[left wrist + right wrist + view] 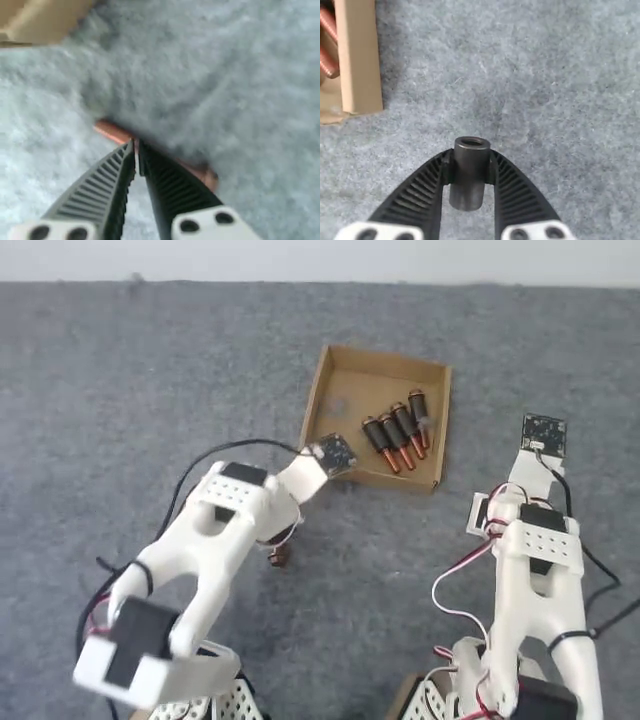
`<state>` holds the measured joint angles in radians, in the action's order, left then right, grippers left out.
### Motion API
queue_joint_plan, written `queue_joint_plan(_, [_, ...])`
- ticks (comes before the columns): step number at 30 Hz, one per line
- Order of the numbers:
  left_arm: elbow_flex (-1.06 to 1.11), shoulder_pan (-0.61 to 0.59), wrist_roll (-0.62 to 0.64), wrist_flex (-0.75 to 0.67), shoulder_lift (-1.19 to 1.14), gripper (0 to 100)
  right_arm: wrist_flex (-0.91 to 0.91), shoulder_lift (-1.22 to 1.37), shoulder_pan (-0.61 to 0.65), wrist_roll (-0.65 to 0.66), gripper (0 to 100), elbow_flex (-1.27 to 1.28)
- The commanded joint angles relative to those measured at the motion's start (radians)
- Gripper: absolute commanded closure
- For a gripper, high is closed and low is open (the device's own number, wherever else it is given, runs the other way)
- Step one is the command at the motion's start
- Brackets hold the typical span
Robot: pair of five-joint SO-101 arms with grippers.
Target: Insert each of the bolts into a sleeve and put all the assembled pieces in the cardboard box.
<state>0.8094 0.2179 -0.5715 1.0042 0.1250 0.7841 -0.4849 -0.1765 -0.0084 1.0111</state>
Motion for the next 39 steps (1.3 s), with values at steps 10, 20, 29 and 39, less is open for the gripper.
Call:
queue_joint_plan(10, [0.079, -0.002, 0.588, -0.011, 0.153, 99, -0.018, -0.047, 0.012, 0.015, 99.1, -0.009])
queue_joint_plan(20, [0.074, 0.103, 0.730, -0.015, 0.157, 95, -0.018, -0.047, 0.012, 0.017, 99.1, -0.005])
queue_joint_plan(29, [0.035, -0.069, 0.763, -0.017, 0.147, 86, -0.016, -0.047, 0.028, 0.032, 99.1, -0.005])
queue_joint_plan(39, [0.077, 0.002, 0.763, -0.018, 0.138, 86, -0.016, -0.047, 0.030, 0.043, 99.1, -0.005])
